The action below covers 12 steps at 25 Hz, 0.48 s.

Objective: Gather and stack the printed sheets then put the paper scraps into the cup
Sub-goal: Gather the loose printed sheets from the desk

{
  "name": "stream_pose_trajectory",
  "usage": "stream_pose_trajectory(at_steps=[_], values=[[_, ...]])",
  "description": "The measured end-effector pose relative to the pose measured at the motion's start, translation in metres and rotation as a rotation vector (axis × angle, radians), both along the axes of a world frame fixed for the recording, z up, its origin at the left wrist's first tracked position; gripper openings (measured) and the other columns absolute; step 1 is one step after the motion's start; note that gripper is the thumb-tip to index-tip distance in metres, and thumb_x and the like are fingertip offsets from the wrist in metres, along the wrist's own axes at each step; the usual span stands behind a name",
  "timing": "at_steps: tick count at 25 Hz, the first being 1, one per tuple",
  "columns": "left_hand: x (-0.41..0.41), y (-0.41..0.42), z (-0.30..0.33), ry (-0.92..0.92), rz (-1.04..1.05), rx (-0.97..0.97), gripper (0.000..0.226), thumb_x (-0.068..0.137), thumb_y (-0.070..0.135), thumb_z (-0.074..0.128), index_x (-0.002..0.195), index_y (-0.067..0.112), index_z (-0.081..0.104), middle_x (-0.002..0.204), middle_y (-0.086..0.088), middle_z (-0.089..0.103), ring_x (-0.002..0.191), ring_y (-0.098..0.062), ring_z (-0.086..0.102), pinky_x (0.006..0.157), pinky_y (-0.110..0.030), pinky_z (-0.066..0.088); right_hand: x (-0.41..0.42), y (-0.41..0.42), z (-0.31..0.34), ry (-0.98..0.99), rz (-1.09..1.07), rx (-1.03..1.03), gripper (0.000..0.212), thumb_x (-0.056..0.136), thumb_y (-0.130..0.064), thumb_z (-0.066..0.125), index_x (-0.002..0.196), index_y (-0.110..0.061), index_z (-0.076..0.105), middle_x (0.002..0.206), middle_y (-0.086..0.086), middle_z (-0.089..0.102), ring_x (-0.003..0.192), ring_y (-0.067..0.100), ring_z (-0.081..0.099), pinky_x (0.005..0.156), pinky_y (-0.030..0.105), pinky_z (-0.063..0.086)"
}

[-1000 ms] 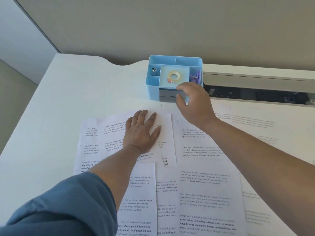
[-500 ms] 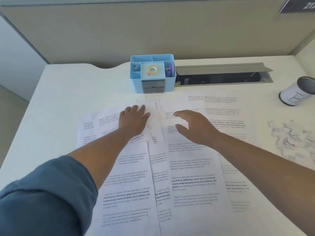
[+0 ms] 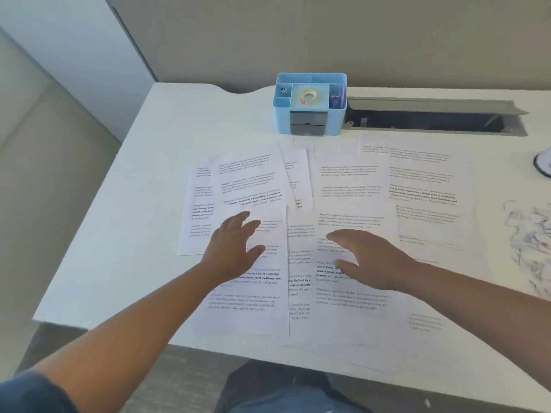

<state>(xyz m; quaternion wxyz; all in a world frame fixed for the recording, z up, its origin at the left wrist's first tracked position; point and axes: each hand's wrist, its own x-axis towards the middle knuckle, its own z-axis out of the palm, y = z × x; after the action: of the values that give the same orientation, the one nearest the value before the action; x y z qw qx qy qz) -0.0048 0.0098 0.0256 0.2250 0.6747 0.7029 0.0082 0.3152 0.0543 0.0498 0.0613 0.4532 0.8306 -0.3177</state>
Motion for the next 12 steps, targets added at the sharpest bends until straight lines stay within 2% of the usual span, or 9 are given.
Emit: stream_pose_trajectory(at_steps=[4,7,10,12], values=[[-0.011,-0.035,-0.008,-0.151,0.256,-0.027,0.071,0.093,0.044,0.071,0.155,0.024,0.042,0.166,0.0,0.027,0.152,-0.027,0.024,0.122,-0.043,0.025,-0.037,-0.022,-0.015,0.097,-0.082,-0.072,0.06,0.101,-0.038,0.057,0.156,-0.027,0.037,0.162,-0.011,0.036,0.146,0.01,0.037,0.118,0.026,0.029],[-0.017,-0.049,-0.014,-0.24,0.394,-0.04,0.077,0.091,0.041,0.075,0.156,0.021,0.039,0.164,-0.003,0.028,0.149,-0.029,0.026,0.121,-0.043,0.027,-0.067,-0.032,-0.028,0.181,-0.24,-0.132,0.059,0.099,-0.036,0.063,0.153,-0.024,0.043,0.152,-0.007,0.049,0.135,0.012,0.049,0.114,0.033,0.04],[-0.027,-0.061,-0.022,-0.324,0.497,-0.058,0.082,0.091,0.04,0.075,0.159,0.019,0.033,0.162,-0.002,0.026,0.147,-0.03,0.026,0.118,-0.042,0.029,-0.097,-0.036,-0.034,0.303,-0.485,-0.218,0.054,0.095,-0.031,0.07,0.145,-0.023,0.052,0.128,-0.01,0.06,0.113,0.009,0.06,0.093,0.031,0.052],[-0.035,-0.068,-0.027,-0.359,0.522,-0.063,0.088,0.091,0.041,0.075,0.161,0.019,0.027,0.163,-0.002,0.024,0.148,-0.03,0.024,0.119,-0.044,0.029,-0.113,-0.037,-0.037,0.378,-0.646,-0.271,0.052,0.093,-0.03,0.072,0.142,-0.024,0.055,0.124,-0.012,0.06,0.106,0.007,0.063,0.08,0.025,0.052]])
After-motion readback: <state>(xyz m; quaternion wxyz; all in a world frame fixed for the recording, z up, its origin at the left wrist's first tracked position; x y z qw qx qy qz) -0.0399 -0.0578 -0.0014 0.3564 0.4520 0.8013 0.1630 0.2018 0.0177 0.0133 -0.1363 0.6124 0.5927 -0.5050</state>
